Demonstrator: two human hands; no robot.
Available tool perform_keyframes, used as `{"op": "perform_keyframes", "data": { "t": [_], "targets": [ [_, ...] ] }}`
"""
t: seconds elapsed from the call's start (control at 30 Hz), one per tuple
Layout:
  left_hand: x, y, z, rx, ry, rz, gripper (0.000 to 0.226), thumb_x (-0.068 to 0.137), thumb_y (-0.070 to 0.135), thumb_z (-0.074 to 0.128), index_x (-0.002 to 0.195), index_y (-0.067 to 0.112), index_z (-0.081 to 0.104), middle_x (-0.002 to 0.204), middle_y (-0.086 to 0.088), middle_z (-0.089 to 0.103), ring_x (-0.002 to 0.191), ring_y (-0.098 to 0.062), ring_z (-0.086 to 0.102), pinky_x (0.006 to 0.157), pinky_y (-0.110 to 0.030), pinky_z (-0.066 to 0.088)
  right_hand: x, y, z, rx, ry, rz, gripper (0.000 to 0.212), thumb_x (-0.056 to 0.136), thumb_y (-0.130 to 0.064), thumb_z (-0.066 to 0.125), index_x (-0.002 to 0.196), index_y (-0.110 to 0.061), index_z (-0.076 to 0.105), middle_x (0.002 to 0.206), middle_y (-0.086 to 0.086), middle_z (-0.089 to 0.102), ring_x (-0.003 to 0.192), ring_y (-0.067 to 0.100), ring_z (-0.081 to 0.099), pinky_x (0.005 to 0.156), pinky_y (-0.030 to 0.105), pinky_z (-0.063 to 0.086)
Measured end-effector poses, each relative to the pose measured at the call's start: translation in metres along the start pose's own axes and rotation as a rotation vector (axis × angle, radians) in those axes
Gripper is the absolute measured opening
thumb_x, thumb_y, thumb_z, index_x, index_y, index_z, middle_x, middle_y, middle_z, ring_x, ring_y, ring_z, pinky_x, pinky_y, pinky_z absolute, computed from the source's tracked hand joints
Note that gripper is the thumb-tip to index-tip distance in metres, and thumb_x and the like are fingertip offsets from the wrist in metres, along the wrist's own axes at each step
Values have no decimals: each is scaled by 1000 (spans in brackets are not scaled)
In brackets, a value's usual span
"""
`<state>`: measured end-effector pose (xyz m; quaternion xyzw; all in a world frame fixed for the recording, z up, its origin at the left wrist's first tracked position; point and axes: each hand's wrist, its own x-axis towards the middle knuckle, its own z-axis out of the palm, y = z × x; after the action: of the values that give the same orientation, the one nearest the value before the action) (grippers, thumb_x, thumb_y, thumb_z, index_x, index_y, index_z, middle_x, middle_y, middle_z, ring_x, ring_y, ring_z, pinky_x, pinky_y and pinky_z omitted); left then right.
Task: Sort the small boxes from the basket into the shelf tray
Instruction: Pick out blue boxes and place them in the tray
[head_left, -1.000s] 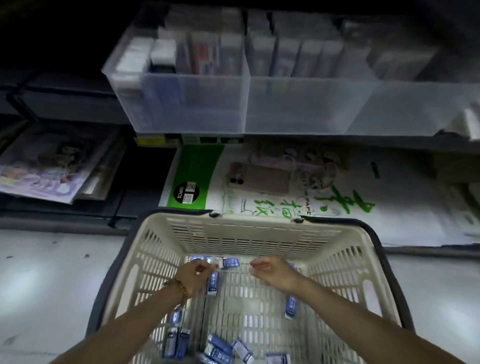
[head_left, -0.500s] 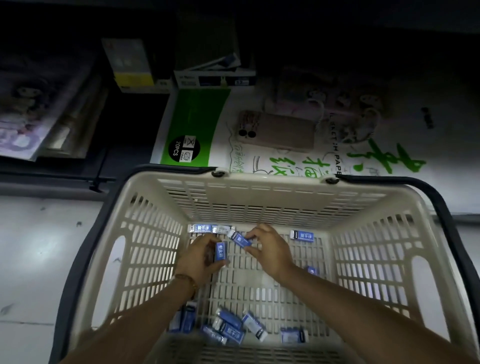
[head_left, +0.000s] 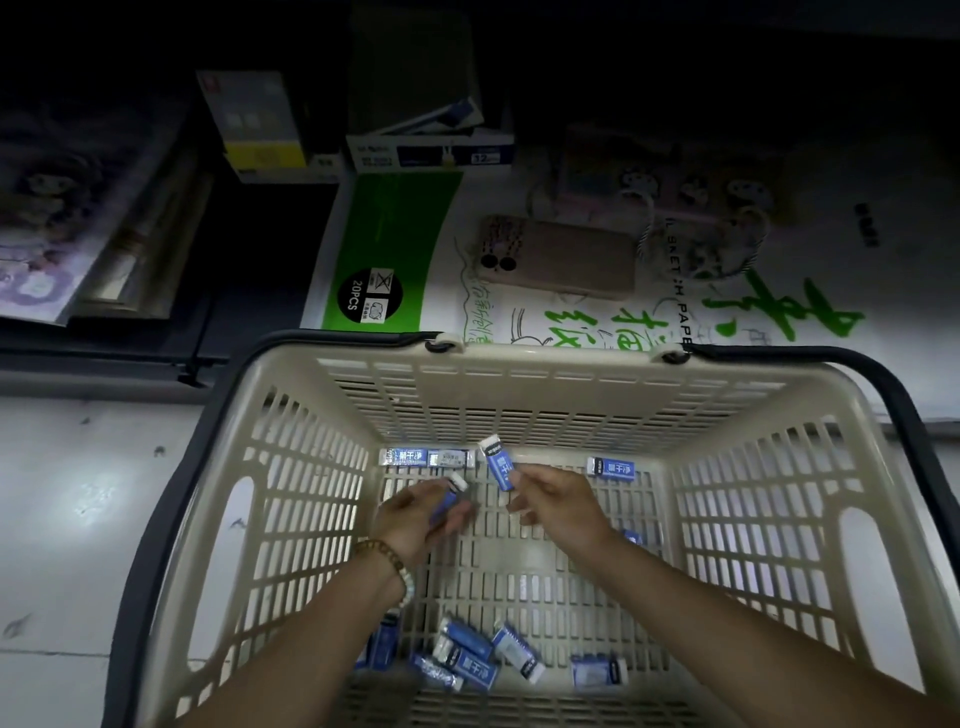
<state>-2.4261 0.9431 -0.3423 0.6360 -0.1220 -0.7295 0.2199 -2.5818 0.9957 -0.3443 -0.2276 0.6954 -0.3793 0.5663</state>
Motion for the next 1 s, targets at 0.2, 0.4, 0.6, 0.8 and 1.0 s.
{"op": "perform_keyframes", "data": {
  "t": [0.2, 0.4, 0.6, 0.8, 1.0],
  "targets": [
    [1, -5, 8, 76, -165, 50, 24, 93, 26, 52, 87, 9, 67, 83, -6, 72, 75, -17, 66, 69, -24, 54, -34, 3, 3, 236, -92, 142, 6, 87, -12, 64, 93, -14, 66, 76, -5, 73, 63, 9, 67, 56, 20, 51],
    [1, -9, 10, 176, -320, 63, 43, 68, 25, 70, 106, 5, 64, 99, -8, 72, 93, -16, 69, 71, -19, 55, -33, 6, -3, 155, -159, 140, 9, 87, -14, 65, 95, -10, 65, 81, 2, 73, 68, 11, 69, 58, 19, 53],
    [3, -3, 10, 102, -255, 22, 26, 72, 19, 67, 96, 11, 63, 88, -12, 73, 76, -25, 72, 59, -29, 58, -3, 7, -56, -328, 307, -175, 11, 86, -9, 66, 95, -14, 69, 101, 3, 66, 94, 14, 63, 83, 24, 49],
    [2, -2, 12, 186, -207, 57, 13, 86, 19, 60, 98, 21, 64, 80, -3, 72, 61, -16, 70, 51, -23, 55, 10, 24, -78, -770, 362, -205, 30, 83, -15, 70, 112, -8, 66, 110, 9, 61, 108, 23, 53, 96, 29, 41],
    [0, -2, 13, 349, -211, 167, 14, 85, 27, 63, 97, 34, 67, 97, 4, 64, 62, -7, 59, 55, -17, 51, 6, 24, -77, -896, 299, -291, 19, 83, -13, 69, 102, -13, 67, 100, 2, 64, 95, 18, 58, 78, 25, 42]
  ]
}}
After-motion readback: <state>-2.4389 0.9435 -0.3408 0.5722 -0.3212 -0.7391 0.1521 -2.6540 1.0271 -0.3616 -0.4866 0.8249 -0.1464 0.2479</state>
